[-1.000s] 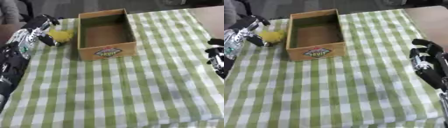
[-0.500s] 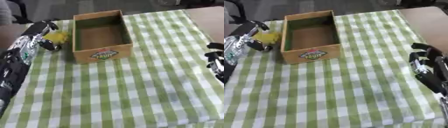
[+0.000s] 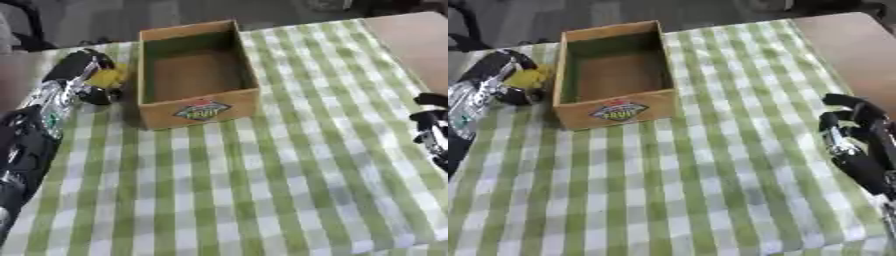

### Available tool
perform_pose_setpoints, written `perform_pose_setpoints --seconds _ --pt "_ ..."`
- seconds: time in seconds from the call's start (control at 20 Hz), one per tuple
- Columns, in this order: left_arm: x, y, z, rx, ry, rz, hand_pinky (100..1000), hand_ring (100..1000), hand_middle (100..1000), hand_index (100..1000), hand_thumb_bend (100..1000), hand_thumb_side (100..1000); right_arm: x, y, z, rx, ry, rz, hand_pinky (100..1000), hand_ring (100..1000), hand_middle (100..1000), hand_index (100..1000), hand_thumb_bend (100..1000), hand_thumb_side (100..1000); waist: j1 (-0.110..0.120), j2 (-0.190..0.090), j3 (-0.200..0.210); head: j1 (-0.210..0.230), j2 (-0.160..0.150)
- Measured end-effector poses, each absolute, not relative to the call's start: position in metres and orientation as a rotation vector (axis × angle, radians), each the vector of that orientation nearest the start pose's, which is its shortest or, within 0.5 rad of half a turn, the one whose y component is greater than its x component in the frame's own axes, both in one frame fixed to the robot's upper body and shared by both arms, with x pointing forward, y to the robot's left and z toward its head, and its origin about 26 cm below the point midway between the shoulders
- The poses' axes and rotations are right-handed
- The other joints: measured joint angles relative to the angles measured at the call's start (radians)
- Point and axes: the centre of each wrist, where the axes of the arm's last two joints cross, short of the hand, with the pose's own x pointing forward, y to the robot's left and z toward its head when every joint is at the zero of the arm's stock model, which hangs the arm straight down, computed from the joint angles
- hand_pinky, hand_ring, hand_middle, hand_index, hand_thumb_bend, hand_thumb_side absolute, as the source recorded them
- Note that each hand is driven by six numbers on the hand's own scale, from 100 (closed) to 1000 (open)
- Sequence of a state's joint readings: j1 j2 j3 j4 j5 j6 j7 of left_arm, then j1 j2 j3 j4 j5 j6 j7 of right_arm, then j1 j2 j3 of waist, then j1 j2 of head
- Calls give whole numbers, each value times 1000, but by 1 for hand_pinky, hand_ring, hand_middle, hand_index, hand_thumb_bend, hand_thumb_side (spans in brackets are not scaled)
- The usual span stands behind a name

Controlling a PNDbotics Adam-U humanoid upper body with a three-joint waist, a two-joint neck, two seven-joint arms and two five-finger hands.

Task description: Pick up objects on the table and place them in the box.

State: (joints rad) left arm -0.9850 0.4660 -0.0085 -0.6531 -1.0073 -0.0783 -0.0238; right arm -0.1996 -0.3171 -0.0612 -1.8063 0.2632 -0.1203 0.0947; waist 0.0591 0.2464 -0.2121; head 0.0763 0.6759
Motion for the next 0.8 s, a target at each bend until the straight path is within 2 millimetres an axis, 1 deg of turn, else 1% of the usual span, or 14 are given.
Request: perform_pose_setpoints --seconds 0.1,0.2,0.3,0.45,0.6,0.75,0.8 --pt "488 337 164 1158 -1348 -1075 532 661 325 503 175 105 312 -298 132 -439 -2046 572 489 720 789 858 100 645 0 0 1 0 0" --pt "487 338 162 1171 -1351 -1053 514 628 286 462 130 108 312 -298 132 -438 -2047 571 489 719 789 858 100 644 0 -1 3 -1 0" --pt "487 338 162 1186 -1364 -1028 515 630 285 459 133 106 312 -298 131 -439 -2046 570 489 717 789 858 100 643 0 -6 8 -1 0" --pt "487 336 167 1200 -1397 -1008 520 624 290 461 158 100 311 -299 130 -440 -2042 568 489 715 789 857 100 640 0 -23 21 -2 1" --pt "487 335 181 1224 -1437 -1012 523 612 291 462 178 100 310 -300 129 -440 -2035 566 489 714 789 857 100 639 0 -37 33 -5 6" --pt "486 330 204 1251 -1501 -1037 527 608 293 461 190 100 309 -301 126 -442 -2026 564 489 713 789 857 100 637 3 -54 44 -8 10" --pt "486 325 211 1252 -1527 -1052 528 608 294 463 197 100 309 -301 126 -442 -2025 563 488 713 789 857 100 637 4 -57 45 -8 10"
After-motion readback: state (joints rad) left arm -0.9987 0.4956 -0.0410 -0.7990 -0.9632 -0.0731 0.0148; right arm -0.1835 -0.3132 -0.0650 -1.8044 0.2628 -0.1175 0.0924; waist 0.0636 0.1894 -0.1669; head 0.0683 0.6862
